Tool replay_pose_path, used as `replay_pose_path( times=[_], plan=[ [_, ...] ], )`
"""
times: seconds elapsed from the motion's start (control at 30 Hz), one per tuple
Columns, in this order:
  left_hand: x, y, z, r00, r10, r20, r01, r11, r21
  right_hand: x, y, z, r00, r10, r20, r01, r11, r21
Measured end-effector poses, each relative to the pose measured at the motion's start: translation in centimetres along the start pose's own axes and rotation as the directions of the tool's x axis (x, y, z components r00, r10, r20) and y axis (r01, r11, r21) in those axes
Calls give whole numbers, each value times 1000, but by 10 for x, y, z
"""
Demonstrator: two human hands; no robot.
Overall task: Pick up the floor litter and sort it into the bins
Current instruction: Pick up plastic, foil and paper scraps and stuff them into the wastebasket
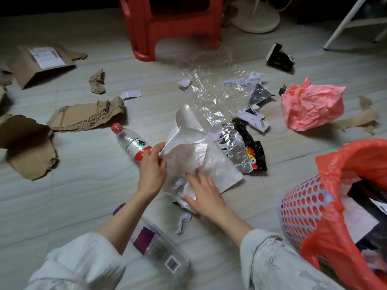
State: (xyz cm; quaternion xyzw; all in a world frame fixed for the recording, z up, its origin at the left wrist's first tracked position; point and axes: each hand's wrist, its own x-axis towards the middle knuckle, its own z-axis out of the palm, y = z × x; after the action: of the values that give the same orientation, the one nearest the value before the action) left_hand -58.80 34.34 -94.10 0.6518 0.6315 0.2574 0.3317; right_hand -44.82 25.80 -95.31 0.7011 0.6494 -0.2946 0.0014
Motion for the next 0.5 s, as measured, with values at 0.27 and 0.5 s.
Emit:
replay_pose_path(
  times=[0.27, 0.5],
  plan=[
    [0, -4, 2, 998, -52, -32, 51, 998, -23, 25, -17, 19, 962, -94, -256, 15, 956, -293],
    [4, -4, 1, 936, -332, -114, 282, 904, -322, 7, -8, 23, 794, -217, -568, 168, 976, -138]
  ],
)
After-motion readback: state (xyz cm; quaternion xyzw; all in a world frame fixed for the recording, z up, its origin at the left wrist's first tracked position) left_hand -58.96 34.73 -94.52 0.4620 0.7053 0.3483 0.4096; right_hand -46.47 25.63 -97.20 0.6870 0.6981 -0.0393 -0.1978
